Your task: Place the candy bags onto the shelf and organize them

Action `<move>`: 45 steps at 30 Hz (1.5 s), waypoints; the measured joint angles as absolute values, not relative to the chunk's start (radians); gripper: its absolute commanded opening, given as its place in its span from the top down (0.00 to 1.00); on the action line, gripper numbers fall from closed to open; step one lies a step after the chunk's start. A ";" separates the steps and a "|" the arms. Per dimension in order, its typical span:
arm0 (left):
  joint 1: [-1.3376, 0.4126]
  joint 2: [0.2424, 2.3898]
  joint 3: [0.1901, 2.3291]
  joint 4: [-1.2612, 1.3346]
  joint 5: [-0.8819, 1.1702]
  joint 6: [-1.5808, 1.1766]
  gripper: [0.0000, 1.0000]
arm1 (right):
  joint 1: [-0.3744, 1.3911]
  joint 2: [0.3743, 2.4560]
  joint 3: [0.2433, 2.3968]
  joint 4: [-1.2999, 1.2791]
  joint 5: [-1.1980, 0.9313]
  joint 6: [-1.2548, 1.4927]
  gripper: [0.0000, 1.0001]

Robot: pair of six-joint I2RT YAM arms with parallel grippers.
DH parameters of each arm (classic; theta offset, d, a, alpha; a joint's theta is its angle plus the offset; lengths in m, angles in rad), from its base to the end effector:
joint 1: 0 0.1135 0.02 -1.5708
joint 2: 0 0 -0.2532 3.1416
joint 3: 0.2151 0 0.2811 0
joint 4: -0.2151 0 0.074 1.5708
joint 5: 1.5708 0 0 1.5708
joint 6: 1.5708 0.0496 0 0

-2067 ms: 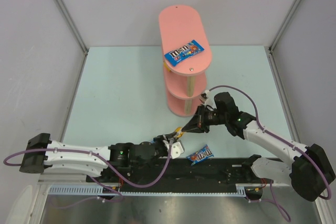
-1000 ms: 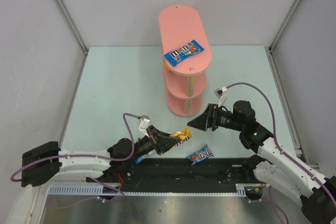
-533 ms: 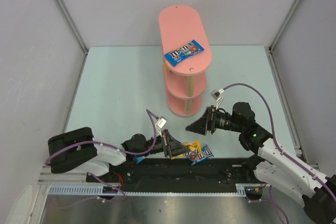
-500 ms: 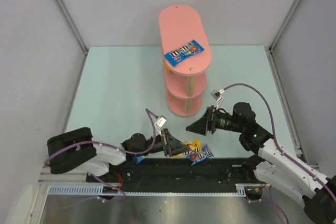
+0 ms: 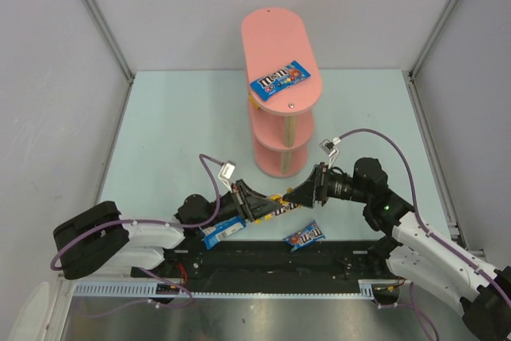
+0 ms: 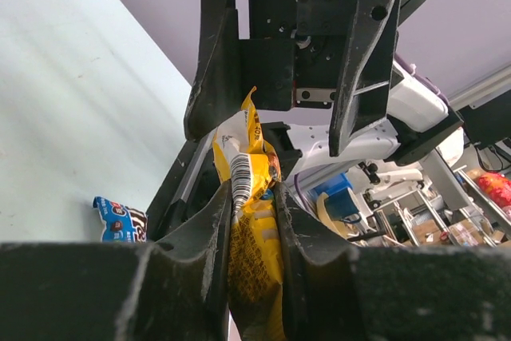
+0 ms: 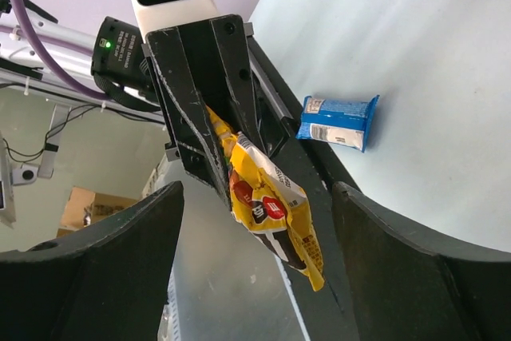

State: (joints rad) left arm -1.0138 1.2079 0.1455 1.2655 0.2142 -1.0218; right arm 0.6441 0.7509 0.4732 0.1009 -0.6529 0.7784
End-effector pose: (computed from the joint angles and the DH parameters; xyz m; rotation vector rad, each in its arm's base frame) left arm 0.1159 -0.2060 0.1642 0.2084 1.6300 -1.7930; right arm 0.1635 0.1604 0.2487 -0.4158 1.9601 1.5480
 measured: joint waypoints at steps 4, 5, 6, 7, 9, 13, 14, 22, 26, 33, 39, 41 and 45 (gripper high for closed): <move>-1.014 1.208 0.159 1.266 0.216 -1.022 0.85 | 0.652 0.760 0.463 0.142 -0.656 0.805 0.26; -1.014 1.208 0.162 1.267 0.216 -1.022 0.85 | 0.654 0.762 0.461 0.151 -0.656 0.812 0.28; -1.013 1.208 0.167 1.267 0.216 -1.022 0.85 | 0.656 0.763 0.458 0.160 -0.656 0.820 0.29; -1.013 1.208 0.173 1.267 0.216 -1.021 0.85 | 0.658 0.765 0.455 0.169 -0.656 0.825 0.30; -1.013 1.208 0.180 1.270 0.214 -1.021 0.85 | 0.662 0.771 0.450 0.190 -0.656 0.842 0.34; -1.013 1.195 0.181 1.270 0.207 -1.019 0.86 | 0.670 0.778 0.435 0.226 -0.656 0.871 0.48; -1.013 1.191 0.181 1.270 0.204 -1.017 0.86 | 0.671 0.780 0.434 0.231 -0.656 0.873 0.54; -1.011 1.183 0.181 1.268 0.179 -1.003 0.87 | 0.673 0.780 0.433 0.281 -0.656 0.900 0.80; -1.010 1.179 0.181 1.266 0.176 -1.002 0.87 | 0.673 0.780 0.433 0.285 -0.653 0.905 1.00; -1.012 1.142 0.162 1.253 0.165 -0.989 0.46 | 0.684 0.781 0.433 0.287 -0.644 0.907 1.00; -1.011 1.073 0.128 1.273 0.130 -0.978 0.32 | 0.675 0.785 0.428 0.258 -0.620 0.905 1.00; -1.011 1.074 0.126 1.274 0.128 -0.978 0.35 | 0.674 0.785 0.428 0.258 -0.617 0.905 1.00; -1.011 1.082 0.126 1.274 0.127 -0.979 0.52 | 0.669 0.785 0.427 0.257 -0.617 0.905 1.00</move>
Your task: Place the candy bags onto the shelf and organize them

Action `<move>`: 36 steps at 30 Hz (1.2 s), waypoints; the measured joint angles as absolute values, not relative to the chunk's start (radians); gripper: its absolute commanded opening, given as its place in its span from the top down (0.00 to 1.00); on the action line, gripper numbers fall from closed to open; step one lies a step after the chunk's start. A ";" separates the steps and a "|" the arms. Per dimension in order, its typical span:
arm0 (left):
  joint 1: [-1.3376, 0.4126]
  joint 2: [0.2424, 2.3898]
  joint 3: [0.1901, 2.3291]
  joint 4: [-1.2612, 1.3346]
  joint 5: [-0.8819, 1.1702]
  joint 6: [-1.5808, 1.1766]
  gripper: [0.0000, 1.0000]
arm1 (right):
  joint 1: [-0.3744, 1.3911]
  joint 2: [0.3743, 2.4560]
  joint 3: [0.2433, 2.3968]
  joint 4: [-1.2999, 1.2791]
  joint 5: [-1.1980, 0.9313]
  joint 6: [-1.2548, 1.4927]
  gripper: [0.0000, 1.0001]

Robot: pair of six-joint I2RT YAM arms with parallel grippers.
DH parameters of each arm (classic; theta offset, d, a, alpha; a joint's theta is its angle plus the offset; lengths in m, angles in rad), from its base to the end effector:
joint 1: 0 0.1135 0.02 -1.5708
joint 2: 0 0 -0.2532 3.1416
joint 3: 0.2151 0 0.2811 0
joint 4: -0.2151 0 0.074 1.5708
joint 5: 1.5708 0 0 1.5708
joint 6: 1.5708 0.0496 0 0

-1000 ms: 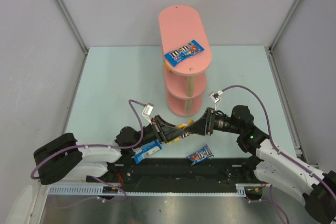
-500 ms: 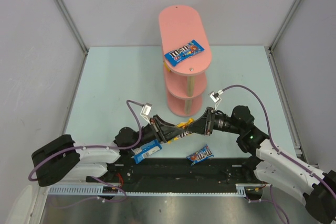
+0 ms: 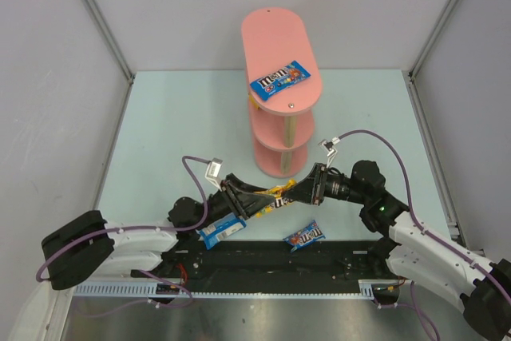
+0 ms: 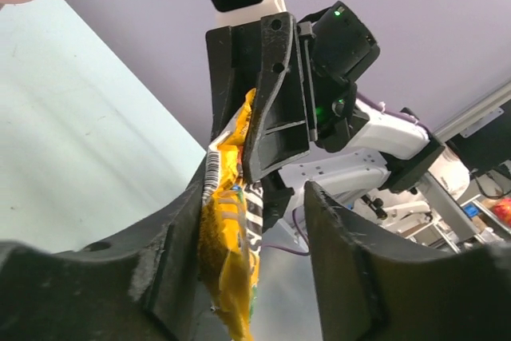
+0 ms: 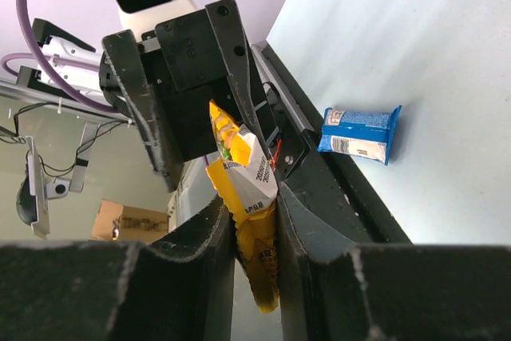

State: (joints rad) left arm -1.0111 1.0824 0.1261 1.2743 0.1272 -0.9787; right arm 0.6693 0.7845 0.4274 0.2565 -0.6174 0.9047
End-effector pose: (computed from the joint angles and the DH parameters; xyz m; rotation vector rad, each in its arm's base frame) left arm 0.1144 -0.1945 0.1858 0.1536 1.4715 -1.7594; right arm 0.1649 0.1670 0.2411 -0.3182 1.9347 1.6305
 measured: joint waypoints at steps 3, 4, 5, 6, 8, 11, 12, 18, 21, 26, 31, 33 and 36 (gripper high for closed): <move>-1.009 1.095 0.126 1.274 0.126 -0.980 0.66 | 0.664 0.785 0.426 0.255 -0.618 0.905 1.00; -1.009 1.097 0.126 1.274 0.126 -0.978 0.70 | 0.662 0.785 0.426 0.253 -0.619 0.905 1.00; -1.009 1.098 0.126 1.274 0.126 -0.981 0.75 | 0.660 0.784 0.426 0.252 -0.621 0.905 1.00; -1.009 1.100 0.126 1.272 0.125 -0.978 0.84 | 0.657 0.783 0.426 0.253 -0.627 0.907 0.97; -1.008 1.100 0.126 1.269 0.125 -0.977 0.93 | 0.653 0.780 0.426 0.253 -0.634 0.907 0.79; -1.008 1.100 0.126 1.269 0.126 -0.978 1.00 | 0.646 0.778 0.426 0.251 -0.639 0.906 0.65; -1.008 1.100 0.126 1.270 0.126 -0.977 1.00 | 0.645 0.778 0.426 0.250 -0.640 0.907 0.61; -1.008 1.088 0.105 1.271 0.134 -0.978 1.00 | 0.612 0.762 0.426 0.234 -0.625 0.904 0.41; -1.008 1.080 0.095 1.271 0.134 -0.978 1.00 | 0.607 0.754 0.426 0.229 -0.617 0.901 0.72; -1.008 1.073 0.085 1.270 0.134 -0.978 1.00 | 0.605 0.745 0.426 0.222 -0.617 0.901 1.00; -1.008 1.061 0.076 1.270 0.133 -0.977 1.00 | 0.601 0.745 0.426 0.215 -0.625 0.906 1.00; -1.008 1.053 0.072 1.269 0.131 -0.978 1.00 | 0.591 0.744 0.425 0.214 -0.643 0.907 1.00; -1.010 1.039 0.071 1.267 0.126 -0.977 1.00 | 0.563 0.739 0.425 0.215 -0.682 0.909 1.00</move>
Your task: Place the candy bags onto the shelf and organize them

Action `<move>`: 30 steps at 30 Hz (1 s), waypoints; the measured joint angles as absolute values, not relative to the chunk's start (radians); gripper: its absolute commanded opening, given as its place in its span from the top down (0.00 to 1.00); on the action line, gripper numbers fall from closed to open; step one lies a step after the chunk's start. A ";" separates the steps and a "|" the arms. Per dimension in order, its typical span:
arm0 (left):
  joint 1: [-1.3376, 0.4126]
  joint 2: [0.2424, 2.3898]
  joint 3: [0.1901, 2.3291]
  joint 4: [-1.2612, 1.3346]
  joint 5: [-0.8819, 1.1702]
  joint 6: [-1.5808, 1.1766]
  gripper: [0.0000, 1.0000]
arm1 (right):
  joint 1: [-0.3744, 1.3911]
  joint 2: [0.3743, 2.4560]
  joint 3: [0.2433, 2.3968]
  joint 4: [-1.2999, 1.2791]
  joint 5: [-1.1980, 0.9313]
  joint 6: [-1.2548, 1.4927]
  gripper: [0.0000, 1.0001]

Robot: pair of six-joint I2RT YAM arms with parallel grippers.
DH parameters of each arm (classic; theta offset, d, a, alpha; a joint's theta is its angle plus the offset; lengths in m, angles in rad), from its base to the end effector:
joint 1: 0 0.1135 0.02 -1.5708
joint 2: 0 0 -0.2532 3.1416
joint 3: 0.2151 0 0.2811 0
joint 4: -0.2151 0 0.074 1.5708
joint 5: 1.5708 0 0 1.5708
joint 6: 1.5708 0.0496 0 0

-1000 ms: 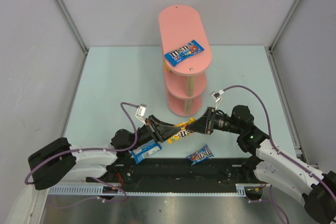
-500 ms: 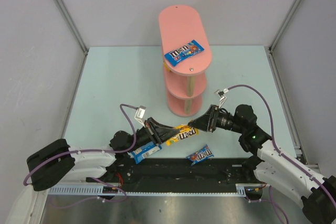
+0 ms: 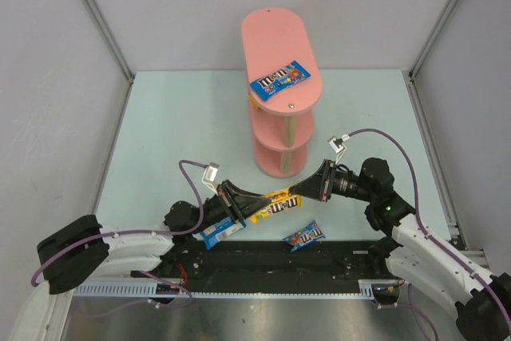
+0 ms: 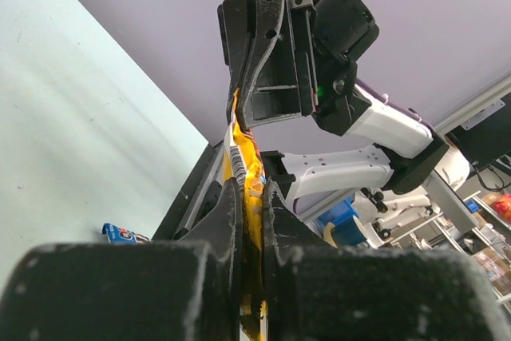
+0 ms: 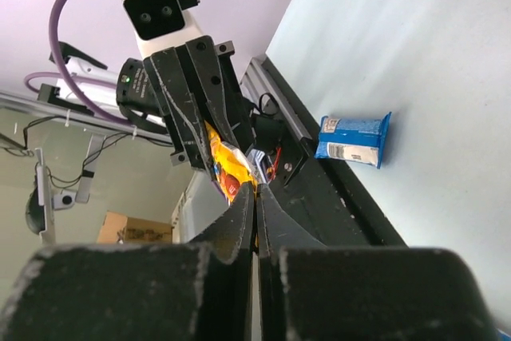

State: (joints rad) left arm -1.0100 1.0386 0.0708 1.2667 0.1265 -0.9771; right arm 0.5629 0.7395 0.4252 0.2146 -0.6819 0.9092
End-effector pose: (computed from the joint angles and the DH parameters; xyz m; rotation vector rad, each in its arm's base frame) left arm 0.1087 -0.1849 0.1758 0.1528 1.4926 -1.7484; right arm 0.1733 0.1463 0.2451 -0.2668 1.9276 1.6129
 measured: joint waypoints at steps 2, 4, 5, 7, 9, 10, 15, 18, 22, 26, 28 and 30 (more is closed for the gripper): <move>-1.011 1.030 0.071 1.261 0.126 -0.977 1.00 | 0.535 0.736 0.425 0.214 -0.719 0.911 1.00; -1.011 1.026 0.071 1.258 0.125 -0.978 1.00 | 0.511 0.736 0.425 0.214 -0.754 0.915 0.95; -1.011 1.026 0.071 1.258 0.125 -0.978 1.00 | 0.500 0.736 0.425 0.214 -0.771 0.916 0.75; -1.010 1.024 0.070 1.258 0.125 -0.978 1.00 | 0.475 0.735 0.425 0.213 -0.785 0.912 0.56; -1.010 1.013 0.058 1.262 0.125 -0.978 1.00 | 0.440 0.736 0.424 0.213 -0.771 0.916 0.46; -1.010 1.009 0.055 1.263 0.125 -0.979 1.00 | 0.425 0.736 0.424 0.214 -0.763 0.913 0.42; -1.010 1.008 0.054 1.264 0.123 -0.977 0.99 | 0.422 0.736 0.422 0.217 -0.760 0.916 0.28; -1.010 1.008 0.054 1.264 0.119 -0.976 1.00 | 0.426 0.736 0.422 0.221 -0.761 0.916 0.29; -1.010 1.013 0.054 1.265 0.107 -0.975 0.99 | 0.443 0.736 0.422 0.234 -0.764 0.916 0.35; -1.010 1.016 0.060 1.266 0.090 -0.967 1.00 | 0.475 0.736 0.422 0.253 -0.773 0.915 0.40; -1.010 1.024 0.073 1.266 0.081 -0.964 0.99 | 0.496 0.736 0.422 0.264 -0.775 0.914 0.43; -1.010 1.034 0.088 1.268 0.077 -0.960 1.00 | 0.515 0.737 0.422 0.272 -0.776 0.911 0.46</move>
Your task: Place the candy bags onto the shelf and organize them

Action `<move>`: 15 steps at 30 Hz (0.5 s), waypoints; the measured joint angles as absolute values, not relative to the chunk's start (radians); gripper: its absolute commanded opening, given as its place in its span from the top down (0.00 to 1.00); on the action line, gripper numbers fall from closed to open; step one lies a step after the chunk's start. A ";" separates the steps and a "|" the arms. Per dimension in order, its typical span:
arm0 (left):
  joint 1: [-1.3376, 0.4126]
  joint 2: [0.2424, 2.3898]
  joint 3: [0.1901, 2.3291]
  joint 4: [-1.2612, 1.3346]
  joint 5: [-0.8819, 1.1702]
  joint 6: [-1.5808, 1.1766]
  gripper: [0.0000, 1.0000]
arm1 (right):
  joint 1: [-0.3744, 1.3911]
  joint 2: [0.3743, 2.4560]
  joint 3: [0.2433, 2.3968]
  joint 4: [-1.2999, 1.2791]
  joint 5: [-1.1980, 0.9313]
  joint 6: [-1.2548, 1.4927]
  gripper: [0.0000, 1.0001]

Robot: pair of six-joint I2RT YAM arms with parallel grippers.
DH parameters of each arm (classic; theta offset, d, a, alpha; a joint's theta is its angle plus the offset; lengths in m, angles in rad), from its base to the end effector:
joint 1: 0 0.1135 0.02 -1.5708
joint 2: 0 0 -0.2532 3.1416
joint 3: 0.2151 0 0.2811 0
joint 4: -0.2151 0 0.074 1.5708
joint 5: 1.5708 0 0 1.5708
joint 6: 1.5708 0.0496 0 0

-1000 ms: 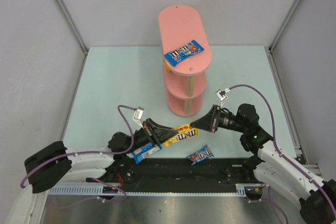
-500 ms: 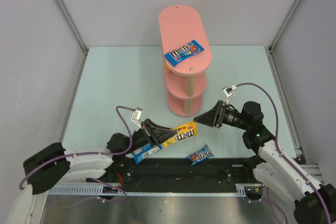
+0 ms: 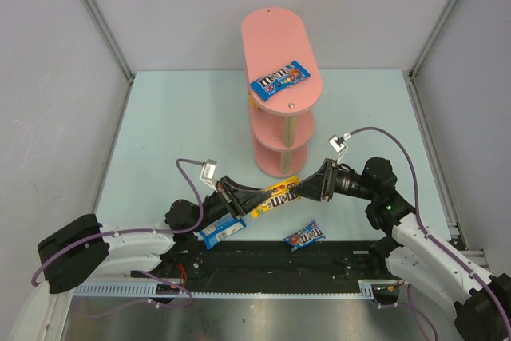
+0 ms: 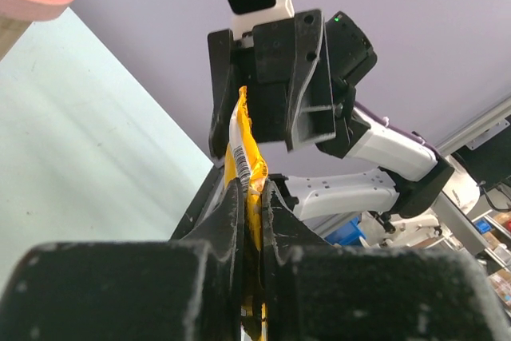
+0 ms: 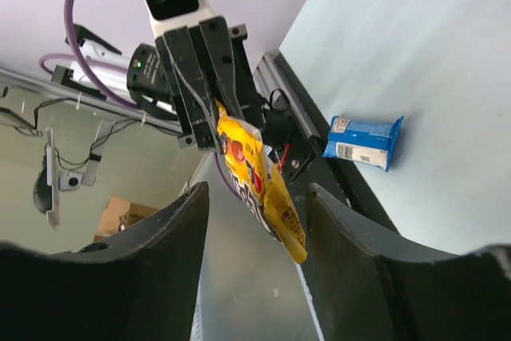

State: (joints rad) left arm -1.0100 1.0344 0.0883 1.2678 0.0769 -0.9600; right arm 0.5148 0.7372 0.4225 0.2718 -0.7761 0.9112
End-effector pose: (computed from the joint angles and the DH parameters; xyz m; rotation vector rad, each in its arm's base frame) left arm 0.1122 -0.1858 0.1825 0.1143 1.4558 -1.7168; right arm 0.1757 0.1393 0.2511 -0.3309 1.8711 1.6558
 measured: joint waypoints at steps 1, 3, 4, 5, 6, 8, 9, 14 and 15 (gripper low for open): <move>-1.010 1.039 0.096 1.269 0.075 -0.960 1.00 | 0.525 0.740 0.422 0.275 -0.776 0.910 0.49; -1.009 1.044 0.108 1.270 0.072 -0.960 1.00 | 0.542 0.748 0.422 0.279 -0.776 0.907 0.53; -1.009 1.045 0.111 1.271 0.070 -0.960 1.00 | 0.547 0.752 0.422 0.281 -0.775 0.905 0.57; -1.009 1.045 0.112 1.271 0.070 -0.960 1.00 | 0.551 0.755 0.420 0.286 -0.775 0.905 0.60; -1.009 1.045 0.113 1.271 0.070 -0.960 1.00 | 0.553 0.757 0.417 0.291 -0.775 0.905 0.62; -1.008 1.045 0.113 1.271 0.070 -0.960 1.00 | 0.555 0.760 0.410 0.296 -0.775 0.905 0.69; -1.007 1.045 0.113 1.271 0.070 -0.960 0.99 | 0.555 0.761 0.406 0.299 -0.774 0.905 0.72; -1.005 1.038 0.112 1.270 0.066 -0.960 1.00 | 0.555 0.760 0.403 0.313 -0.772 0.904 0.89; -1.005 1.034 0.111 1.270 0.066 -0.960 1.00 | 0.553 0.760 0.403 0.315 -0.773 0.903 0.91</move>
State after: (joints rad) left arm -1.0046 1.0336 0.1108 1.2697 0.0662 -0.9600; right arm 0.5526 0.7601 0.4034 0.3145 -0.7731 0.9031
